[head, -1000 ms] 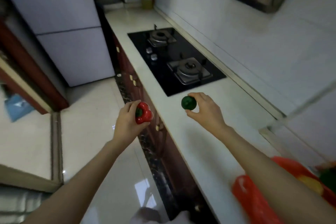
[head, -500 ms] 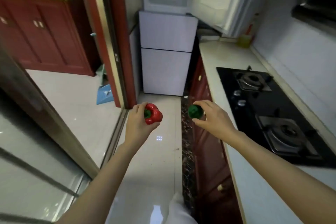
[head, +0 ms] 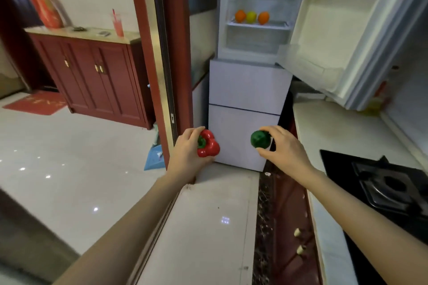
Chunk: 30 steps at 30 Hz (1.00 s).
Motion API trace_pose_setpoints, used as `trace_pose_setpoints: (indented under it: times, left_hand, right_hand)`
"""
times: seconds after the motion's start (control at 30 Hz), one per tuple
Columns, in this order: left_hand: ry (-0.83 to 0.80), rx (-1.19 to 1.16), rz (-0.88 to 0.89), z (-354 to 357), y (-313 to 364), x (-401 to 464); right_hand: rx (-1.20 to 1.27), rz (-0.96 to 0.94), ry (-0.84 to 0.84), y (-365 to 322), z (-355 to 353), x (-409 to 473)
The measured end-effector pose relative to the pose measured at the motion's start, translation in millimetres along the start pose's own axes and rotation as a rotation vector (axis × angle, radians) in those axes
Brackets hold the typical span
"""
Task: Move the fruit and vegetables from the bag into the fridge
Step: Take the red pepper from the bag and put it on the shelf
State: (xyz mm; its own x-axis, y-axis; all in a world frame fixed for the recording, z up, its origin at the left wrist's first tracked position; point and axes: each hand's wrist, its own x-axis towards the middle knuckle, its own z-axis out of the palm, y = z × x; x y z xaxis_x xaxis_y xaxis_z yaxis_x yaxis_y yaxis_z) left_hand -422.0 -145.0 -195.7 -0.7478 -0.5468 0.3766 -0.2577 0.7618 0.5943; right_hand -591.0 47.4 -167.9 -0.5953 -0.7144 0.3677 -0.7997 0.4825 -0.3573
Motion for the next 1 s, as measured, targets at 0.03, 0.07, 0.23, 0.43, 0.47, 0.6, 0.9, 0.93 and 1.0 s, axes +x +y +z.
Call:
trace_pose_setpoints:
  times: [0.03,0.07,0.23,0.43,0.47,0.6,0.9,0.93,1.0]
  left_hand:
    - [-0.005,0.008,0.009,3,0,17]
    - [-0.008,0.015,0.018,7,0,34]
    - [0.012,0.011,0.081,19,0,133]
    - [0.015,-0.007,0.186,46,-10,248]
    - [0.01,-0.008,0.206,51,-14,267]
    - [0.004,-0.056,0.279,62,-18,352]
    - [0.006,-0.105,0.586,67,47,512]
    - [0.023,-0.12,0.612,67,56,525]
    - [0.057,-0.155,0.651,67,77,548]
  right_hand:
    - [0.004,0.011,0.004,9,-1,14]
    - [0.006,0.018,0.004,18,-2,28]
    - [-0.009,0.037,0.034,53,-7,104]
    - [-0.034,0.062,0.122,84,1,192]
    - [-0.045,0.067,0.136,89,3,207]
    - [-0.069,0.116,0.224,104,-4,274]
    - [-0.227,0.147,0.427,122,-84,370]
    - [-0.239,0.145,0.455,124,-96,377]
    - [-0.254,0.141,0.514,129,-121,388]
